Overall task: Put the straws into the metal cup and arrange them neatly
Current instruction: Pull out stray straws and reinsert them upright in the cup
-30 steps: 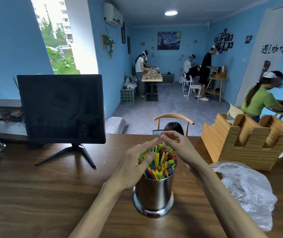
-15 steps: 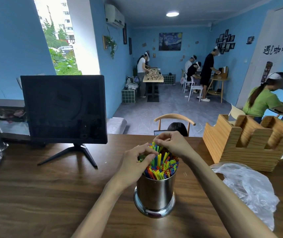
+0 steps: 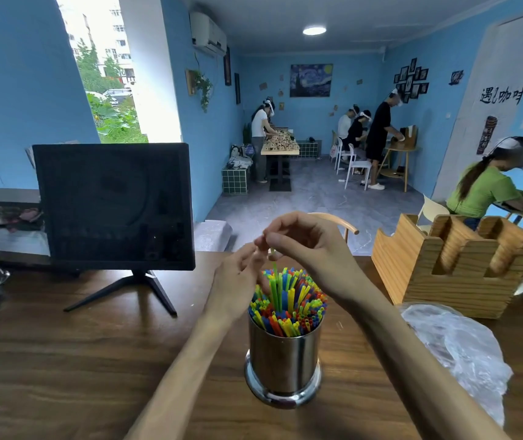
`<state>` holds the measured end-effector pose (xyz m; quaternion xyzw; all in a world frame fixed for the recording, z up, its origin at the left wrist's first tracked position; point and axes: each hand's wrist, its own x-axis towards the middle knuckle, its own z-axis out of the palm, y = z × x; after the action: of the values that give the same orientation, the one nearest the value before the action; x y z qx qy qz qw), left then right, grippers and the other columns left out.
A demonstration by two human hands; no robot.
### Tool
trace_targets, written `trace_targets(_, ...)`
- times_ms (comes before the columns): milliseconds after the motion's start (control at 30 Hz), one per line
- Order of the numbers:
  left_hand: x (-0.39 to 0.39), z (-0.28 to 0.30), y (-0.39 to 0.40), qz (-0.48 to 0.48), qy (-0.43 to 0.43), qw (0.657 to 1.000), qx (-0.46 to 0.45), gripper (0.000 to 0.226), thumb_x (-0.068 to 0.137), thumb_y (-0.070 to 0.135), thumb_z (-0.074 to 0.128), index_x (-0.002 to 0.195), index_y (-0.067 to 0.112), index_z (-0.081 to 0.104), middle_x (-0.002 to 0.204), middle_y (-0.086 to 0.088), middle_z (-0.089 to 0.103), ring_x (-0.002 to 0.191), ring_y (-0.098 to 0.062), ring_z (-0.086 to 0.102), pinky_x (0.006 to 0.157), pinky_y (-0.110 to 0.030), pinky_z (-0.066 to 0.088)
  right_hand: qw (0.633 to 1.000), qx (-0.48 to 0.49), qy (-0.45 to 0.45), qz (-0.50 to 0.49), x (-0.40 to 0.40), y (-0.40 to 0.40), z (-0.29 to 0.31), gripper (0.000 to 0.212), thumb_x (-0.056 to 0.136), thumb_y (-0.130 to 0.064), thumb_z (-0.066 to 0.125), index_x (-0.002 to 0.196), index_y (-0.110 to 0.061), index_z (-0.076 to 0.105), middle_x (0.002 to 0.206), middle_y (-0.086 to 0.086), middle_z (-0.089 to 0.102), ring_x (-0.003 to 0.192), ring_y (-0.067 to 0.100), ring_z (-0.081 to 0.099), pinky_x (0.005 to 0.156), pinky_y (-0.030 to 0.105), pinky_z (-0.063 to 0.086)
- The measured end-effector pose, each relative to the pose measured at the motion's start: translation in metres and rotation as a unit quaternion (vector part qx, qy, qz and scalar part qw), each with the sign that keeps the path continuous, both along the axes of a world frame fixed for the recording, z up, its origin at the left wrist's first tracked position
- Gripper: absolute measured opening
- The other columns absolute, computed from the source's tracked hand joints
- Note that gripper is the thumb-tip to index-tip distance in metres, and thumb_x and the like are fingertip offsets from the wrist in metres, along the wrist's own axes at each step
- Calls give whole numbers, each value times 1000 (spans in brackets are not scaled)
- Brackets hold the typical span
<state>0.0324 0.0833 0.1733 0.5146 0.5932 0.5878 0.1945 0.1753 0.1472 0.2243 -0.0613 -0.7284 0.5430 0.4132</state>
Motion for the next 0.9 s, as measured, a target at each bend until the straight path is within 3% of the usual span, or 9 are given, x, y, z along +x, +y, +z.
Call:
trace_targets(100, 6, 10, -4, -63, -58, 996, 9, 26, 105, 19, 50, 87, 9, 66, 57, -1, 58, 58, -1, 60, 61, -16, 44, 999, -1, -3, 41, 5, -19, 9, 11, 89, 2, 70, 96, -6, 70, 92, 15, 77, 90, 27, 74, 81, 39, 61)
trace_targets(167, 7, 16, -6, -78, -135, 988, 0, 15, 88, 19, 64, 91, 5, 67, 68, -3, 61, 69, -11, 59, 63, -21, 45, 996, 35, -33, 72, 10, -28, 14, 16, 86, 2, 75, 97, -9, 71, 94, 16, 77, 91, 30, 74, 85, 46, 60)
trace_targets(233, 7, 22, -5, -111, -244, 963, -19, 17, 91, 15, 64, 104, 6, 69, 80, -6, 72, 82, -19, 68, 70, -26, 55, 988, 74, -88, 105, 16, -32, 18, 18, 84, 4, 77, 98, -6, 71, 95, 16, 77, 91, 26, 74, 87, 40, 60)
trace_targets(333, 3, 27, 0, -107, -315, 942, -31, 30, 102, 18, 57, 132, 16, 57, 90, -9, 78, 81, -20, 75, 67, -27, 60, 965, 115, -196, 134, 20, -33, 16, 21, 83, 4, 78, 102, -3, 73, 94, 10, 78, 88, 23, 74, 88, 33, 58)
trace_targets(400, -1, 26, 6, -100, -350, 931, -23, 41, 101, 19, 60, 140, 19, 48, 104, -15, 77, 92, -30, 70, 89, -42, 59, 949, 144, -251, 127, 20, -30, 10, 23, 84, 3, 77, 103, -9, 74, 91, 6, 78, 84, 15, 72, 87, 28, 56)
trace_targets(433, -2, 25, 7, -92, -347, 933, -17, 45, 101, 17, 61, 143, 19, 46, 106, -16, 77, 93, -34, 65, 96, -49, 51, 943, 153, -270, 121, 20, -28, 8, 24, 84, 3, 77, 104, -11, 74, 90, 4, 78, 83, 11, 70, 86, 26, 55)
trace_targets(500, -4, 22, 9, -82, -325, 942, -2, 45, 100, 12, 60, 143, 18, 47, 105, -15, 77, 82, -32, 61, 89, -50, 47, 934, 168, -298, 107, 21, -26, 4, 24, 84, 2, 77, 103, -12, 74, 89, 1, 78, 81, 4, 68, 83, 20, 51)
trace_targets(667, 0, 25, 9, -63, -276, 959, 15, 57, 95, 1, 64, 142, 29, 48, 96, -11, 74, 58, -22, 68, 49, -23, 51, 915, 200, -341, 76, 21, -19, -1, 28, 82, 3, 75, 104, -14, 73, 89, 0, 77, 79, -1, 65, 80, 14, 47)
trace_targets(900, -1, 25, 11, -53, -255, 965, 20, 54, 93, 1, 67, 139, 25, 51, 90, -9, 76, 65, -28, 73, 46, -22, 51, 923, 207, -319, 56, 25, -15, -14, 31, 79, -8, 84, 107, -17, 72, 92, 0, 73, 89, 10, 66, 85, 22, 50)
